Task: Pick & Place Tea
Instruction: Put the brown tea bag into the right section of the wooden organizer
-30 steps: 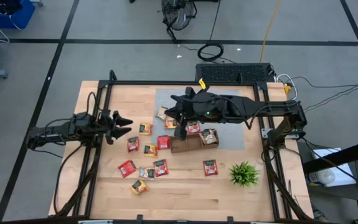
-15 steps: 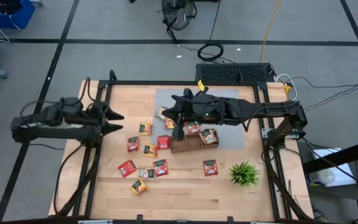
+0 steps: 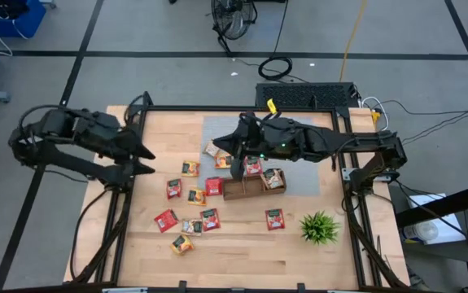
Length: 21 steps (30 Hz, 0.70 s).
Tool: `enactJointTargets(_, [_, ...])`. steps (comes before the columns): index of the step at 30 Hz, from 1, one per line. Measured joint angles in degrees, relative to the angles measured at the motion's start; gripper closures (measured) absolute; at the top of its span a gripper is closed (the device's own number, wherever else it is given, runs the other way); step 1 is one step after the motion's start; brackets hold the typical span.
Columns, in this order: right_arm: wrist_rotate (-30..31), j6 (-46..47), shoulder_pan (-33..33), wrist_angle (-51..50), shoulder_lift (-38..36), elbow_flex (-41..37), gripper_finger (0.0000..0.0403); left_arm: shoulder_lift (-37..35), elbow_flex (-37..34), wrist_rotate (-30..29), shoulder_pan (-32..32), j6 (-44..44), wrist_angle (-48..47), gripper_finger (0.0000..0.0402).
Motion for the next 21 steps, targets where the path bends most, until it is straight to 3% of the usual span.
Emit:
enactJointTargets(6, [0.0,-0.54,0.0,-0.11,-1.85,0.0,0.0403,7.76,7.3,0.73,-7.38,-2.98,-8.11,0.0149])
enactJointTargets(12, [0.04,-0.19,-0.02,-0.02,-2.85,0.0,0.0403,12.44,8.57,0.78,-13.59,-1.2,-8.38,0.0149])
enactJointTargets(17, [0.0,0.02,-0.04,-0.27,-2.69,0.02,0.0403,15.05,8.62,0.91,-16.95,2.32,-8.35,0.0149])
enactJointTargets(21, [0.0,0.02,-0.04,-0.11,-2.8,0.02,0.0403,17.72,8.62,0.33,-19.79,10.85,-8.35,0.0149])
